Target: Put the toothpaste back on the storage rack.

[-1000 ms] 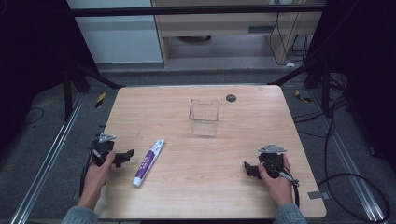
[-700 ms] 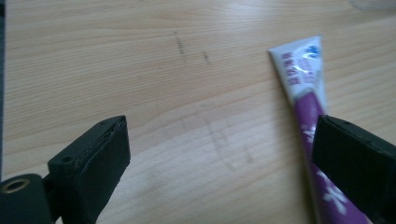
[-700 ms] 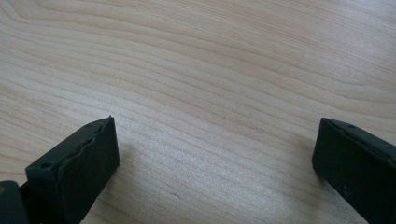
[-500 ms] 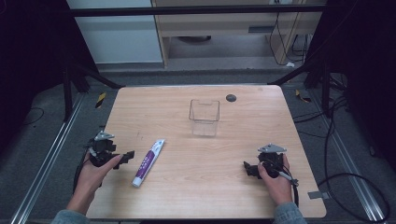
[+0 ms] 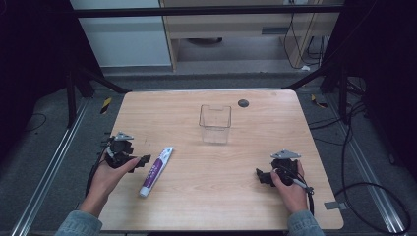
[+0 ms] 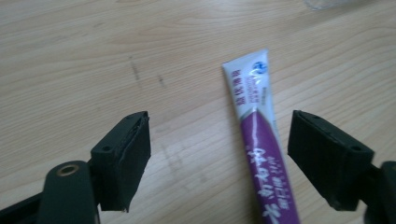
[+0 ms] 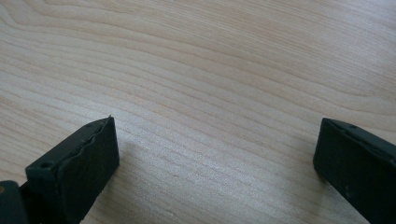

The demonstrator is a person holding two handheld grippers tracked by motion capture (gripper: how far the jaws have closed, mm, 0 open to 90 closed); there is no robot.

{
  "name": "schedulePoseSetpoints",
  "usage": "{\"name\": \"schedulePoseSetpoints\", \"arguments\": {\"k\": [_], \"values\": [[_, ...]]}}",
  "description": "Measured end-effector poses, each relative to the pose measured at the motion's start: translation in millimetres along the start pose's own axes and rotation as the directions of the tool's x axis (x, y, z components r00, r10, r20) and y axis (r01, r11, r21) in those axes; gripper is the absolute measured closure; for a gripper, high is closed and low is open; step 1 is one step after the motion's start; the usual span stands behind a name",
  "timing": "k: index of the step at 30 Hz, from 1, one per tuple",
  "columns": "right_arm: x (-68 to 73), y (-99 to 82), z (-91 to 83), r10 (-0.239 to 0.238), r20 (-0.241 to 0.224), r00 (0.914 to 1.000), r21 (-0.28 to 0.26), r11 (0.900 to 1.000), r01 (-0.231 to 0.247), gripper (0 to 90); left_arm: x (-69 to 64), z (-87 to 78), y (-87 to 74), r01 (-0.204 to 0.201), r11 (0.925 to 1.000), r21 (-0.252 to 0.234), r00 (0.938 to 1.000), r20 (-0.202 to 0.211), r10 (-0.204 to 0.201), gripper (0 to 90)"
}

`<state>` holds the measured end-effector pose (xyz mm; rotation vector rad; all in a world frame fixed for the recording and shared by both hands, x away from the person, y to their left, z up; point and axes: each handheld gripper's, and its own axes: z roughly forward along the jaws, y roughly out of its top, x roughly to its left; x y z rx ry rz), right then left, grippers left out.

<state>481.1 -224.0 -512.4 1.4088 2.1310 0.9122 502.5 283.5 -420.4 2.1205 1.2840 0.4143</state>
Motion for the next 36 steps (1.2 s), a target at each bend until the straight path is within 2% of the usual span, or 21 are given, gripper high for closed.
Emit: {"name": "schedulePoseSetpoints", "arguments": {"k": [1, 2, 7, 14, 19, 21, 23, 33, 36], "values": [[0.0, 0.0, 0.0, 0.0, 0.0, 1.0, 0.0, 1.0, 0.0, 0.6, -2.0, 0.3, 1.8, -0.004, 1.0, 0.003, 1.0, 0.006, 0.004, 23.0], [0.0, 0.0, 0.0, 0.0, 0.0, 1.0, 0.0, 1.0, 0.0, 0.6, -5.6, 1.9, 5.1, -0.015, 0.9998, 0.012, 0.9997, 0.021, 0.015, 26.7], [-0.1, 0.1, 0.1, -0.001, 0.001, 1.0, 0.0, 1.0, 0.001, 0.6, -13.5, 4.8, 11.8, -0.044, 0.9981, 0.042, 0.9989, 0.018, 0.043, 31.7], [0.0, 0.3, 0.3, -0.001, 0.002, 1.0, 0.0, 1.0, 0.001, 0.7, -13.7, 3.6, 14.6, -0.036, 0.9967, 0.074, 0.9993, 0.011, 0.035, 33.1], [1.4, -1.0, -0.2, -0.003, 0.017, 0.9999, -0.005, 1.0, 0.003, 0.9, -14.2, 8.8, 15.9, -0.043, 0.9968, 0.067, 0.9962, 0.078, 0.038, 39.4], [2.2, -0.9, -0.9, 0.007, 0.015, 0.9999, -0.003, 1.0, -0.007, 0.9, -14.2, 10.9, 16.1, -0.044, 0.9967, 0.069, 0.9958, 0.083, 0.039, 40.7], [1.8, -1.8, -0.8, -0.009, 0.02, 0.9998, -0.006, 0.9999, 0.009, 0.9, -15.1, 15.7, 17.5, -0.053, 0.9952, 0.082, 0.9951, 0.088, 0.046, 42.3], [4.1, -3.5, -3.5, 0.004, 0.007, 1.0, -0.004, 1.0, -0.004, 0.9, -24.6, 27.3, 27.8, -0.089, 0.9882, 0.124, 0.9943, 0.069, 0.081, 44.0], [3.8, -4.3, -3.7, -0.009, 0.012, 0.9999, -0.005, 0.9999, 0.009, 0.9, -25.4, 29.7, 28.3, -0.092, 0.986, 0.139, 0.9941, 0.069, 0.084, 44.4]]}}
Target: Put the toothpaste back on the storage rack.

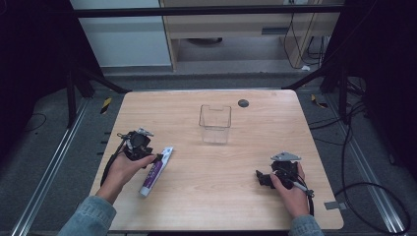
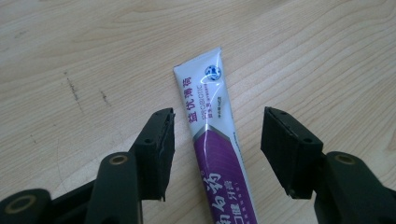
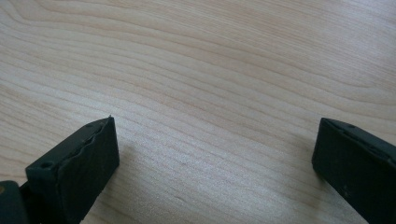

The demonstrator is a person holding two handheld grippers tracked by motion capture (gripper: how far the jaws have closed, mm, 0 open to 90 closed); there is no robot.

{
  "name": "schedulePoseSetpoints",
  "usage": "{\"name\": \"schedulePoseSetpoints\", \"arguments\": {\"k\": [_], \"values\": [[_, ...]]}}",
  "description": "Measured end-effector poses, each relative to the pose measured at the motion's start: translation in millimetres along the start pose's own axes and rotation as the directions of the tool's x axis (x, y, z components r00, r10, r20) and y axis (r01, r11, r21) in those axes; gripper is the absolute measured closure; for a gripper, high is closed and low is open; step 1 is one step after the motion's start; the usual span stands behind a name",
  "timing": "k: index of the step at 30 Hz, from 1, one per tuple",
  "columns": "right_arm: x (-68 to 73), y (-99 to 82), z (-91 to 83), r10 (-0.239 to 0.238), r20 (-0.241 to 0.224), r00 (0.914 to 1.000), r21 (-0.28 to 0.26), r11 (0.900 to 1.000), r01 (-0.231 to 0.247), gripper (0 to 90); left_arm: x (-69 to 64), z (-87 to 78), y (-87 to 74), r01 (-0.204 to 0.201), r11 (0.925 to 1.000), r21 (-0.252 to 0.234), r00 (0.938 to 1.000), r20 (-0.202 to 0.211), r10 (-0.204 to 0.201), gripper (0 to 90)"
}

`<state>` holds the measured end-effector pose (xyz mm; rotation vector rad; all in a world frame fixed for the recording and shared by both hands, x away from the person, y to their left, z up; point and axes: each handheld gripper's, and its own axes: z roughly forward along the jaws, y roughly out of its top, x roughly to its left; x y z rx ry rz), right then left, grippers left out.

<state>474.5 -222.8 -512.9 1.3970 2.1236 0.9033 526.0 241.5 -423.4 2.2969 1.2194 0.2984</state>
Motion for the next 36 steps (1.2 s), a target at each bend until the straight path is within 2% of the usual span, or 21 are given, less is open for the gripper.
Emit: {"name": "schedulePoseSetpoints", "arguments": {"k": [3, 9, 13, 14, 15, 16, 19, 21, 24, 26, 31, 36], "values": [[0.1, 0.0, -0.1, 0.002, -0.001, 1.0, 0.0, 1.0, -0.002, 0.9, 2.2, 5.3, -2.4, 0.007, 0.9996, 0.028, 1.0, -0.004, -0.007, 45.6], [0.1, 0.0, -0.1, 0.002, -0.001, 1.0, 0.0, 1.0, -0.002, 0.9, 7.0, 5.7, -2.1, 0.023, 0.9994, 0.027, 0.9997, 0.0, -0.023, 51.8], [0.1, 0.0, -0.1, 0.002, -0.001, 1.0, 0.001, 1.0, -0.002, 0.9, 4.3, 8.8, -0.8, 0.014, 0.9991, 0.041, 0.9999, 0.009, -0.014, 52.5], [0.3, 0.2, 0.0, 0.006, -0.004, 1.0, 0.001, 1.0, -0.006, 0.8, 0.0, 10.3, 0.3, 0.017, 0.9988, 0.047, 0.9995, 0.027, -0.018, 52.6], [0.3, 0.2, 0.0, 0.006, -0.004, 1.0, 0.001, 1.0, -0.006, 0.8, 0.0, 10.3, 0.3, 0.017, 0.9988, 0.047, 0.9995, 0.027, -0.018, 52.6], [0.3, 0.9, 0.3, 0.01, -0.009, 0.9999, 0.002, 0.9999, -0.01, 0.7, -5.5, 11.7, 1.8, -0.014, 0.9982, 0.059, 0.9999, -0.008, 0.015, 52.3], [-0.2, 1.1, 1.3, 0.0, -0.005, 1.0, -0.002, 1.0, 0.0, 0.7, -7.0, 14.2, 2.5, -0.027, 0.9966, 0.077, 0.9991, -0.031, 0.03, 50.5], [-0.1, 1.1, 1.3, 0.0, -0.005, 1.0, -0.002, 1.0, 0.0, 0.7, -3.4, 18.9, 2.8, 0.001, 0.9964, 0.085, 0.9996, -0.028, 0.001, 49.2], [-0.1, 1.1, 1.3, 0.001, -0.005, 1.0, -0.001, 1.0, -0.001, 0.7, -0.1, 23.9, 3.3, 0.017, 0.9946, 0.102, 0.9997, -0.019, -0.015, 47.7], [-0.2, 1.1, 1.3, 0.0, -0.005, 1.0, -0.002, 1.0, 0.0, 0.7, 0.8, 29.3, 3.2, 0.02, 0.9922, 0.123, 0.9997, -0.016, -0.018, 46.2], [-0.1, 1.1, 1.3, 0.001, -0.005, 1.0, -0.002, 1.0, -0.001, 0.7, 0.9, 38.4, 3.0, 0.025, 0.9899, 0.14, 0.9997, -0.01, -0.023, 43.8], [-0.1, 1.1, 1.3, 0.001, -0.006, 1.0, -0.002, 1.0, -0.001, 0.7, 0.3, 44.9, 3.1, 0.026, 0.9885, 0.149, 0.9997, -0.003, -0.026, 45.6]]}}
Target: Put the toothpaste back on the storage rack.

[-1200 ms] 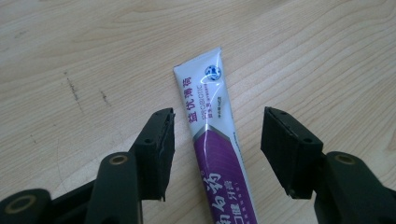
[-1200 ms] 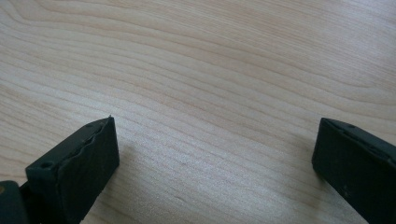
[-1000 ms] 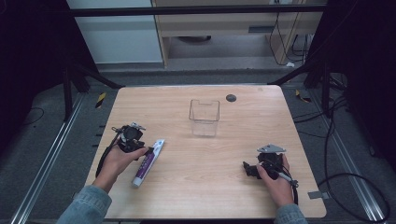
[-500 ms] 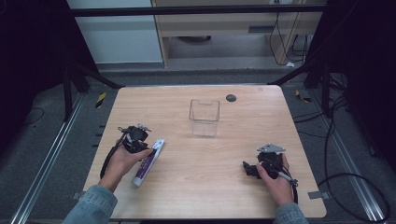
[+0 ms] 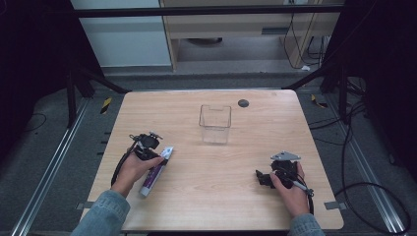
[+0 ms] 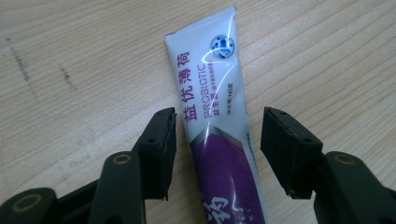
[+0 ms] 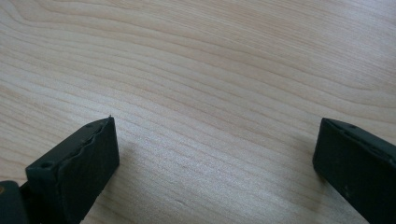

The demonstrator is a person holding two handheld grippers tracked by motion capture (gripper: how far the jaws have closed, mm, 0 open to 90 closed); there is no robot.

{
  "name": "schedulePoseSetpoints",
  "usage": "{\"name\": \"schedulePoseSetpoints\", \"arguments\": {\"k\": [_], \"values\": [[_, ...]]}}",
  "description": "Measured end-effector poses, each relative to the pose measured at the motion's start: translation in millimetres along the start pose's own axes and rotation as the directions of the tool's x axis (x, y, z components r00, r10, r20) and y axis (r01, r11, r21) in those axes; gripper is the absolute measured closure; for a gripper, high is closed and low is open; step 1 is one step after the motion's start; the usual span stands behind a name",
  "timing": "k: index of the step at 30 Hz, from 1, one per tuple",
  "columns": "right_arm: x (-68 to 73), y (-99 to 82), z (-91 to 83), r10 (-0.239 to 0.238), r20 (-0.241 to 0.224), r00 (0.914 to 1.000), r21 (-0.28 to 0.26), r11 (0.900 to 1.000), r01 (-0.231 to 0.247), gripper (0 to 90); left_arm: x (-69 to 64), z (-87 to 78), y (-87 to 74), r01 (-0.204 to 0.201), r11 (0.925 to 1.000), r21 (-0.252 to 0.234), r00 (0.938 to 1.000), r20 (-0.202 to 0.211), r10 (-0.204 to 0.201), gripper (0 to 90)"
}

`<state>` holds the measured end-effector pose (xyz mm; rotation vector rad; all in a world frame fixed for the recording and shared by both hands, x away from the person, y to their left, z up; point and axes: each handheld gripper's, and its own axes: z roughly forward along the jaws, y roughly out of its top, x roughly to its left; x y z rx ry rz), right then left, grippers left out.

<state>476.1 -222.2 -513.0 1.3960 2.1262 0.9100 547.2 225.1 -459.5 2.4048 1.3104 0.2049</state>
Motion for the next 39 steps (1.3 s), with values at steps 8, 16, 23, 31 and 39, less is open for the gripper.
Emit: {"name": "schedulePoseSetpoints", "arguments": {"k": [8, 16, 23, 31, 39], "values": [[0.0, 0.0, 0.0, 0.0, 0.0, 1.0, 0.0, 1.0, 0.0, 0.7, -2.1, 6.2, 0.6, -0.007, 0.9999, 0.012, 0.9999, -0.015, 0.007, 47.1], [0.0, 0.0, 0.0, 0.0, 0.0, 1.0, 0.0, 1.0, 0.0, 0.7, 0.0, 10.8, 3.7, -0.009, 0.9989, 0.046, 0.9999, -0.01, 0.009, 49.6], [0.0, 0.0, 0.0, 0.0, 0.0, 1.0, 0.0, 1.0, 0.0, 0.7, -3.8, 12.4, 8.8, -0.033, 0.9969, 0.072, 0.9987, -0.036, 0.035, 52.1], [0.0, 0.0, 0.0, 0.0, 0.0, 1.0, 0.0, 1.0, 0.0, 0.7, -13.2, 13.1, 9.8, -0.061, 0.9945, 0.085, 0.9958, -0.063, 0.066, 58.2], [0.0, 0.0, 0.0, -0.001, 0.001, 1.0, 0.0, 1.0, 0.001, 0.7, -19.4, 12.9, 8.8, -0.106, 0.9914, 0.076, 0.9933, -0.038, 0.109, 74.9]]}}
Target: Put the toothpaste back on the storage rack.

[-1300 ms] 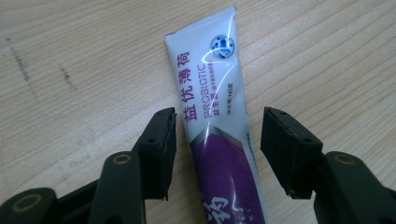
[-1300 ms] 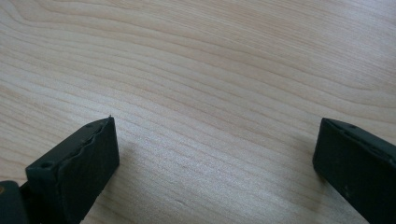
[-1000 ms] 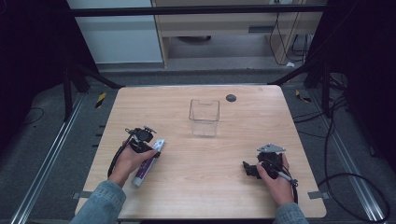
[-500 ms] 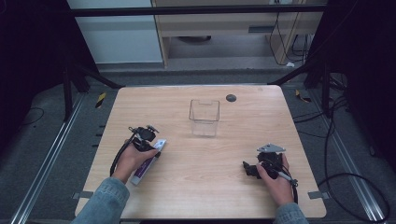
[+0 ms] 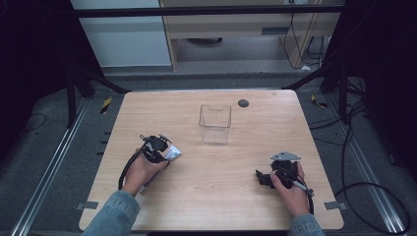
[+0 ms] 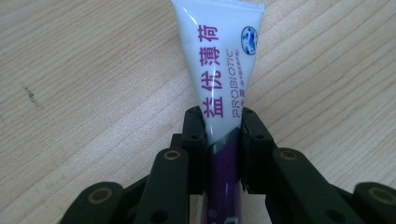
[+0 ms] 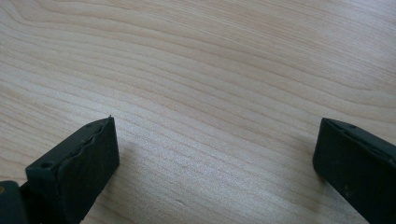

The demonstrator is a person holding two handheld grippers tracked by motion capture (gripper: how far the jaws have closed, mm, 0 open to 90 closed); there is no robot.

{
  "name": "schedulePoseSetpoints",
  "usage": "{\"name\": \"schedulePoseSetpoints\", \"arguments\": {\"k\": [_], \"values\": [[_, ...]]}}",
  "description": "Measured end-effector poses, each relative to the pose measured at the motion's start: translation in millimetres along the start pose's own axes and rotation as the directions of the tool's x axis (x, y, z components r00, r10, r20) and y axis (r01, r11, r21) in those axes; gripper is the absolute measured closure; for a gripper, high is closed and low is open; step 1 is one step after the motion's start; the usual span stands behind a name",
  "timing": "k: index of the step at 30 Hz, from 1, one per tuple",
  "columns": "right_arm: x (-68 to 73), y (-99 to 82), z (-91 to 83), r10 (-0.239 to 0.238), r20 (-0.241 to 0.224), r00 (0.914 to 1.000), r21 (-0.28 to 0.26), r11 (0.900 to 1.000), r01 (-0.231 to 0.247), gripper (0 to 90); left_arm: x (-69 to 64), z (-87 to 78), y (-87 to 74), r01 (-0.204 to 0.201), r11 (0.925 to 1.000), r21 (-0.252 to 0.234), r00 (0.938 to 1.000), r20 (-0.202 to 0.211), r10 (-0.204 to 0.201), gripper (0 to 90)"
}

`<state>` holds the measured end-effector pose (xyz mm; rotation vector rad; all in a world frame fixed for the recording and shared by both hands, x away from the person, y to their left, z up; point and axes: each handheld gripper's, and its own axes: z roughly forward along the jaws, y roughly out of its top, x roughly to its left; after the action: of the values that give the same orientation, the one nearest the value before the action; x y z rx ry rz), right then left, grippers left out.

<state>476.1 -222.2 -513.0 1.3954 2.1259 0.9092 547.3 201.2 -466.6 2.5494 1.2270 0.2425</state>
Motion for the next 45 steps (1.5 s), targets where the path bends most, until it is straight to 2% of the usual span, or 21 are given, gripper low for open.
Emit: {"name": "schedulePoseSetpoints", "arguments": {"k": [10, 11, 12, 13, 15, 19, 23, 32, 36, 45], "values": [[0.0, 0.0, 0.0, 0.0, -0.001, 1.0, 0.0, 1.0, 0.0, 0.7, 3.3, -5.3, -4.4, -0.013, 0.9999, 0.006, 0.9999, 0.003, 0.013, 76.0], [0.0, 0.0, 0.0, 0.0, -0.001, 1.0, 0.0, 1.0, 0.0, 0.7, 7.8, -11.7, -7.6, -0.004, 0.9998, -0.017, 0.9999, 0.011, 0.004, 76.0], [0.0, 0.0, 0.0, 0.0, -0.001, 1.0, 0.0, 1.0, 0.0, 0.7, 7.8, -11.7, -7.6, -0.004, 0.9998, -0.017, 0.9999, 0.011, 0.004, 76.0], [0.1, 0.0, 0.0, 0.001, -0.001, 1.0, 0.0, 1.0, -0.001, 0.7, 11.5, -19.9, -10.0, 0.012, 0.9989, -0.045, 0.9998, 0.019, -0.011, 76.0], [0.0, 0.0, 0.0, 0.0, -0.001, 1.0, 0.0, 1.0, 0.0, 0.7, 12.7, -24.4, -10.8, 0.013, 0.9984, -0.056, 0.9998, 0.017, -0.012, 76.0], [0.0, 0.0, 0.0, 0.0, -0.001, 1.0, 0.0, 1.0, 0.0, 0.7, 15.0, -45.4, -11.1, 0.013, 0.9933, -0.114, 0.9999, 0.003, -0.013, 76.0], [0.0, 0.0, 0.0, 0.0, -0.001, 1.0, 0.0, 1.0, 0.0, 0.7, 15.0, -53.9, -9.4, 0.007, 0.9908, -0.135, 1.0, -0.005, -0.008, 76.0], [0.1, 0.0, 0.0, 0.001, -0.001, 1.0, 0.0, 1.0, -0.001, 0.7, 15.8, -61.5, -4.7, 0.014, 0.9854, -0.17, 0.9999, -0.001, -0.014, 75.9], [0.0, 0.0, 0.0, 0.0, 0.0, 1.0, 0.0, 1.0, 0.0, 0.7, 12.5, -64.3, -1.0, -0.007, 0.9849, -0.173, 1.0, -0.004, 0.007, 75.9], [0.0, 0.0, 0.0, 0.0, 0.0, 1.0, 0.0, 1.0, 0.0, 0.7, 7.3, -69.5, 6.2, -0.017, 0.981, -0.193, 0.9999, -0.001, 0.017, 75.9]]}}
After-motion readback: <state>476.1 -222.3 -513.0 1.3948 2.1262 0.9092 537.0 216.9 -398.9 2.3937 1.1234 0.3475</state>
